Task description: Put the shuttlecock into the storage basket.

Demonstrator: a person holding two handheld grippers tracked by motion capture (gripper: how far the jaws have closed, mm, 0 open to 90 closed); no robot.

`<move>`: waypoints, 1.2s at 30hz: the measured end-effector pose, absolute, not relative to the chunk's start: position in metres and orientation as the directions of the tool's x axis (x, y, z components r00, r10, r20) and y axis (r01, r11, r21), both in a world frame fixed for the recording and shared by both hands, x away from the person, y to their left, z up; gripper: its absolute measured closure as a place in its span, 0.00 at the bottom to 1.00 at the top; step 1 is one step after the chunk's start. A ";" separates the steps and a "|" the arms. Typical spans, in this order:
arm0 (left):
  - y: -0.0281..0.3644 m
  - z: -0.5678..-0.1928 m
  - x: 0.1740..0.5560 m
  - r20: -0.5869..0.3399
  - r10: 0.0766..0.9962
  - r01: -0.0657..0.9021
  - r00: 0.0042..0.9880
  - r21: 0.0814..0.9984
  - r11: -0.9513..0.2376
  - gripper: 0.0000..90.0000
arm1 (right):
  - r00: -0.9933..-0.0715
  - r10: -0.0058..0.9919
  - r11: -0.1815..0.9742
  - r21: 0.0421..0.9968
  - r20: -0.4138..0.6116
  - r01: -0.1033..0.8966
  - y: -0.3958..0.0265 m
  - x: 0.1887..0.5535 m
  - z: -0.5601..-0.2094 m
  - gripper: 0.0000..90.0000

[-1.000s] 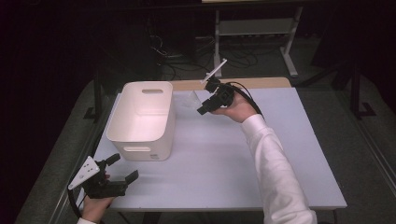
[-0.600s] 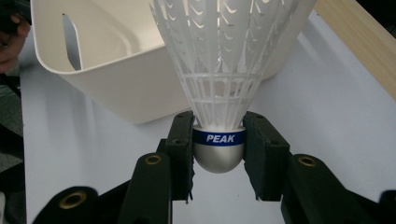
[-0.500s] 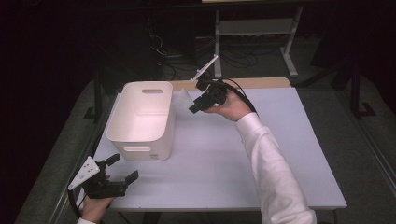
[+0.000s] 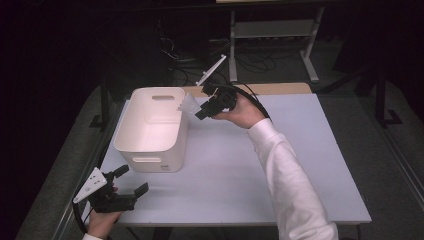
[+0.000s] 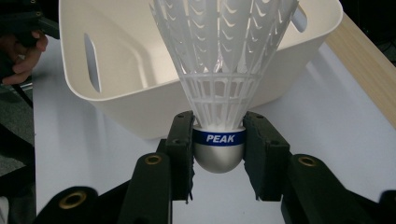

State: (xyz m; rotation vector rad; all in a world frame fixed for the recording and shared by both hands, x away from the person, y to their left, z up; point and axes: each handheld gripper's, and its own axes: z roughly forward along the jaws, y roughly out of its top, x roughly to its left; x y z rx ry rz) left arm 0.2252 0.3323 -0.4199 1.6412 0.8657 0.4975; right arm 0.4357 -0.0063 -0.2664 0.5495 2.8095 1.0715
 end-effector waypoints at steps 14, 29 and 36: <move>0.332 -0.420 0.225 -0.136 0.761 0.280 0.634 0.958 -0.062 0.00 | -0.942 0.332 0.694 0.666 0.043 0.275 0.013 0.433 -0.260 0.70; 0.332 -0.420 0.225 -0.135 0.764 0.278 0.631 0.959 -0.060 0.00 | -0.949 0.309 0.687 0.678 0.053 0.261 0.033 0.431 -0.257 0.70; 0.332 -0.420 0.225 -0.137 0.763 0.279 0.632 0.958 -0.059 0.00 | -0.956 0.288 0.696 0.673 0.059 0.251 0.047 0.430 -0.258 0.70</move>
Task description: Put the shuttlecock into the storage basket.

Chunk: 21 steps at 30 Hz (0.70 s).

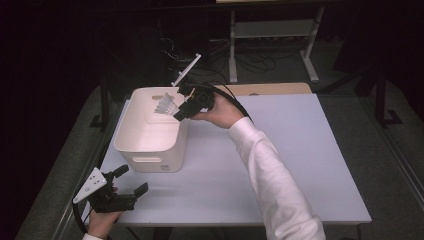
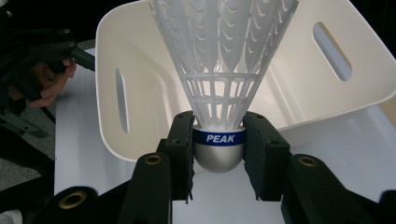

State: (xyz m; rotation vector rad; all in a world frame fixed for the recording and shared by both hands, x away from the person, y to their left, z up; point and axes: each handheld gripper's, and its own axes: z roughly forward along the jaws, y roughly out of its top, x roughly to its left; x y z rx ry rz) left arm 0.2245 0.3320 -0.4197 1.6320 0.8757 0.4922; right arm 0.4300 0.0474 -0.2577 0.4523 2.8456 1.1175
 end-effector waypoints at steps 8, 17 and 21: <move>0.332 -0.419 0.224 -0.141 0.762 0.279 0.632 0.959 -0.054 0.00 | -0.962 0.267 0.715 0.660 0.051 0.233 0.062 0.428 -0.265 0.70; 0.332 -0.419 0.224 -0.141 0.763 0.284 0.630 0.957 -0.058 0.00 | -0.964 0.255 0.726 0.644 0.071 0.239 0.075 0.429 -0.273 0.70; 0.332 -0.419 0.224 -0.142 0.761 0.279 0.633 0.959 -0.054 0.00 | -0.968 0.242 0.731 0.643 0.067 0.228 0.080 0.428 -0.275 0.70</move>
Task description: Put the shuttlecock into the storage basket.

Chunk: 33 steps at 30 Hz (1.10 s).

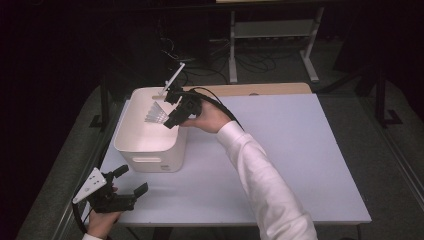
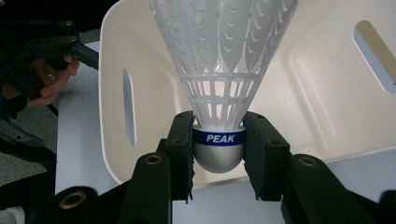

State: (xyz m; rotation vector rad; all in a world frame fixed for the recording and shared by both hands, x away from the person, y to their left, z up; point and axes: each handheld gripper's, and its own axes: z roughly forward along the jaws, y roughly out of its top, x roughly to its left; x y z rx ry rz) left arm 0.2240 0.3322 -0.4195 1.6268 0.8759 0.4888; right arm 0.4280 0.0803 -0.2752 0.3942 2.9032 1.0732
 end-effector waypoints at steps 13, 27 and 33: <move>0.332 -0.419 0.224 -0.141 0.759 0.280 0.635 0.958 -0.056 0.00 | -0.974 0.215 0.744 0.634 0.072 0.211 0.096 0.424 -0.283 0.70; 0.332 -0.419 0.224 -0.141 0.759 0.284 0.636 0.957 -0.060 0.00 | -0.977 0.192 0.770 0.602 0.093 0.209 0.114 0.422 -0.300 0.70; 0.333 -0.419 0.224 -0.141 0.759 0.284 0.636 0.957 -0.060 0.00 | -0.978 0.182 0.786 0.583 0.098 0.205 0.120 0.420 -0.307 0.70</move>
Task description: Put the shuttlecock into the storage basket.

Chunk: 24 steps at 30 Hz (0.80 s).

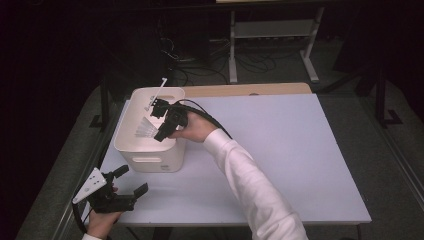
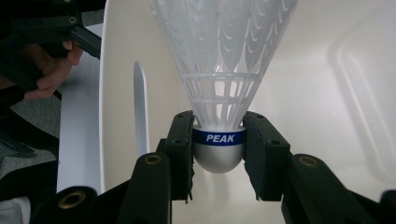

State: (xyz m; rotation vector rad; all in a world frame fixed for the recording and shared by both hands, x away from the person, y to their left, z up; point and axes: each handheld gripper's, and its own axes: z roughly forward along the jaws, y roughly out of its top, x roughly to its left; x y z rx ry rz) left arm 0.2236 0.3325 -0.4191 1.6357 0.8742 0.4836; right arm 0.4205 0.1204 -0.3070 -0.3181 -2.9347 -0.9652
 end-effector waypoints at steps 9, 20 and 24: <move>0.332 -0.419 0.224 -0.146 0.756 0.284 0.638 0.957 -0.054 0.00 | -0.976 0.199 0.803 0.557 0.089 0.214 0.128 0.419 -0.316 0.43; 0.332 -0.420 0.224 -0.139 0.757 0.286 0.639 0.956 -0.066 0.00 | -0.959 0.282 0.751 0.615 0.032 0.241 0.114 0.425 -0.303 0.05; 0.333 -0.420 0.224 -0.136 0.758 0.286 0.638 0.956 -0.070 0.00 | -0.949 0.314 0.724 0.644 0.015 0.249 0.105 0.426 -0.296 0.00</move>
